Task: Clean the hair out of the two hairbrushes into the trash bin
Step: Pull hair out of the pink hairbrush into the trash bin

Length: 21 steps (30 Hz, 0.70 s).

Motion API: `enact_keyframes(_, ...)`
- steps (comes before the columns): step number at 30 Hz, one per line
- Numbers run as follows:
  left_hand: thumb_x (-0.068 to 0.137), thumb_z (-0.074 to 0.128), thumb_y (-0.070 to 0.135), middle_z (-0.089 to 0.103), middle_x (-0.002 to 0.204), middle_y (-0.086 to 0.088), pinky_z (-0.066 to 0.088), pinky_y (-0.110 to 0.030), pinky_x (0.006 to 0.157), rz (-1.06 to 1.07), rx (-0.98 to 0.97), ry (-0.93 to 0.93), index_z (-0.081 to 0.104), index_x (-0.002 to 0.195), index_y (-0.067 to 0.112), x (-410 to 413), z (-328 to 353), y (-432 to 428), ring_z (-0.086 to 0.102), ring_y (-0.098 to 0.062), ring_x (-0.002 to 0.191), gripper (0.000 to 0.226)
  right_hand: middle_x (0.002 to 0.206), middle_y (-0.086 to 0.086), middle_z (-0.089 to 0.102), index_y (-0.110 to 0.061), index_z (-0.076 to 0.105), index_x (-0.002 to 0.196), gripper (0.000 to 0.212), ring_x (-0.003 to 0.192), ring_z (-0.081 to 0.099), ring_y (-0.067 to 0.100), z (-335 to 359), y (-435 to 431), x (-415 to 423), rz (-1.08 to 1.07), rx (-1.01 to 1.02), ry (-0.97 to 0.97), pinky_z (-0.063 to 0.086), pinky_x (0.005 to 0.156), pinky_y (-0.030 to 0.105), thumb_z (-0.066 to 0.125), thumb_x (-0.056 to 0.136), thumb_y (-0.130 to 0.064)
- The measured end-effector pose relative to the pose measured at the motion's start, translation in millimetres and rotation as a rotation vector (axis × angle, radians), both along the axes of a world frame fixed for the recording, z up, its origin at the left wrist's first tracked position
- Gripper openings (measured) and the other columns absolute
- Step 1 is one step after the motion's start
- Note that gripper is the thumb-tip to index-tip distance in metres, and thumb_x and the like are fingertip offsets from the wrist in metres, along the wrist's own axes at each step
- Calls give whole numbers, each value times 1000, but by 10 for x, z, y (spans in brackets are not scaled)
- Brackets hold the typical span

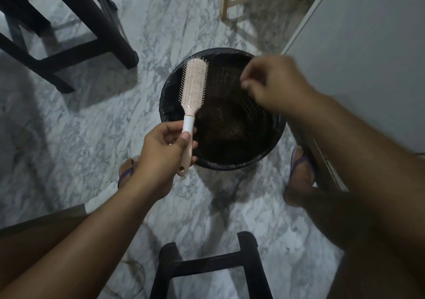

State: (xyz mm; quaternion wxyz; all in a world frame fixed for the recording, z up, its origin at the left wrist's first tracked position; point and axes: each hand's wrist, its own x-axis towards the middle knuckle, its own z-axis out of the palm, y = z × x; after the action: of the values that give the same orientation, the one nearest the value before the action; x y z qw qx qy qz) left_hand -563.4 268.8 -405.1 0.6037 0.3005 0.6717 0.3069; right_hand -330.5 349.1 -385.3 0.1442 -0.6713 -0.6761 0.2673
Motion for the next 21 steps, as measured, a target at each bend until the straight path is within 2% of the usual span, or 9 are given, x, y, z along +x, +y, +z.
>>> enact_keyframes(2, 99, 57, 8, 72, 113, -8, 59, -34, 63, 10, 14, 0, 63, 119, 8, -3, 17, 12, 72, -17, 87, 21, 91, 4, 69, -14, 69, 86, 8, 91, 69, 28, -176, -45, -55, 138, -328, -227, 58, 83, 40, 63, 90, -10)
enact_keyframes(5, 99, 57, 9, 73, 113, -6, 60, -34, 64, 12, 23, -2, 63, 120, 8, -5, 37, 24, 73, -17, 88, 21, 105, 17, 66, -4, 66, 107, 19, 95, 67, 35, -189, -78, -135, 339, -630, -526, 60, 85, 46, 64, 90, -10)
enact_keyframes(7, 99, 57, 9, 73, 111, -5, 60, -34, 65, 6, 21, -3, 63, 120, 8, -1, 48, 19, 72, -16, 87, 22, 117, 16, 64, -10, 61, 123, 41, 103, 66, 35, -139, -18, -108, 319, -504, -524, 58, 90, 48, 73, 85, -18)
enact_keyframes(9, 99, 57, 9, 73, 111, -4, 60, -33, 64, -13, 19, -9, 63, 121, 8, 9, 57, 4, 72, -13, 83, 22, 132, 11, 60, -18, 53, 137, 58, 116, 61, 31, -42, 63, -87, 205, -240, -301, 53, 99, 44, 77, 84, -24)
enact_keyframes(12, 99, 57, 8, 74, 109, -2, 60, -32, 65, -46, 18, -18, 64, 119, 9, 33, 61, -20, 71, -10, 79, 21, 145, 2, 50, -23, 47, 144, 62, 124, 56, 17, 47, 69, -176, 154, 68, 114, 50, 98, 22, 72, 88, -15)
enact_keyframes(14, 98, 58, 8, 74, 109, -2, 60, -34, 67, -71, 26, -18, 65, 117, 10, 49, 58, -31, 71, -11, 79, 20, 153, 4, 43, -23, 49, 145, 61, 137, 46, 18, -12, 43, -267, 267, 136, 107, 42, 103, 18, 67, 89, -7)
enact_keyframes(16, 98, 58, 8, 74, 108, -1, 60, -33, 67, -97, 48, -6, 66, 115, 11, 65, 66, -53, 72, -10, 79, 19, 148, 10, 51, -19, 62, 134, 48, 135, 50, 28, -132, 62, -284, 347, 227, 25, 42, 110, 34, 67, 89, -5)
enact_keyframes(17, 98, 58, 8, 74, 108, -1, 60, -31, 67, -109, 66, 7, 66, 115, 12, 69, 73, -66, 72, -10, 79, 18, 140, 11, 59, -18, 69, 125, 38, 127, 56, 32, -162, 86, -266, 340, 298, 9, 45, 106, 40, 69, 88, -9)
enact_keyframes(21, 98, 59, 8, 72, 101, 2, 59, -25, 65, -163, 159, 97, 67, 112, 17, 38, 94, -58, 72, -10, 81, 19, 99, 7, 79, -14, 81, 98, 17, 90, 70, 26, -125, 114, -216, 229, 518, 84, 55, 82, 33, 76, 83, -20)
